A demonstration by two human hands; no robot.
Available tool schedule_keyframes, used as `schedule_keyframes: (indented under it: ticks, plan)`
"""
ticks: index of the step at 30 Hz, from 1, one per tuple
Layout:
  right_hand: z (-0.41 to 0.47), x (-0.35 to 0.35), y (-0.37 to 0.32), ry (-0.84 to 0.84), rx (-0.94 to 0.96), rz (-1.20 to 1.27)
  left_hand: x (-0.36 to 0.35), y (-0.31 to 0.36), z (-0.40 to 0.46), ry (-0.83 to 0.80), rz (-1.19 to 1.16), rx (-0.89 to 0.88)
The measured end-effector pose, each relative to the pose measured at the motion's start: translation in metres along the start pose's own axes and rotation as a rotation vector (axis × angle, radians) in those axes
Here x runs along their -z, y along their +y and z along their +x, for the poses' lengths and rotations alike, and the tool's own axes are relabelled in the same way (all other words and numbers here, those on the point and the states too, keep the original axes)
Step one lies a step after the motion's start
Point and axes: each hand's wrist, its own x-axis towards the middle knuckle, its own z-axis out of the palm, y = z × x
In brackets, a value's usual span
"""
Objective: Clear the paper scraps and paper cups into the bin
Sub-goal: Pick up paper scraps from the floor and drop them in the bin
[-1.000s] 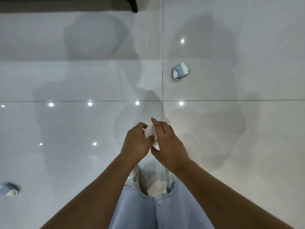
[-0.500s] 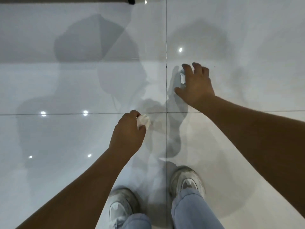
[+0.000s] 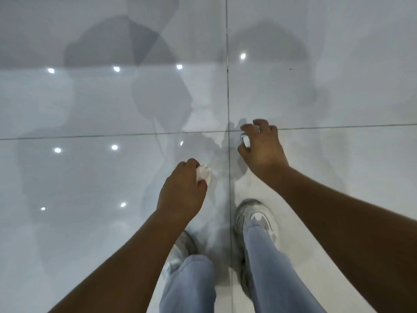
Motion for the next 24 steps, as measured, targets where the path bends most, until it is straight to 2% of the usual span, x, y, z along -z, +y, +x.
schedule_keyframes:
  ticks: [5, 11, 17, 24]
  plan:
    - [-0.105, 0.054, -0.041, -0.069, -0.071, 0.060, 0.072, 0.032, -0.083, -0.057, 0.088, -0.024]
    - [-0.211, 0.161, -0.103, -0.091, -0.125, 0.158, 0.163, 0.098, -0.186, -0.074, 0.156, -0.047]
    - [-0.312, 0.248, -0.145, -0.002, -0.151, 0.247, 0.221, 0.166, -0.272, -0.076, 0.231, -0.224]
    - [-0.437, 0.283, -0.157, 0.099, -0.353, 0.322, 0.248, 0.216, -0.362, -0.104, 0.359, -0.384]
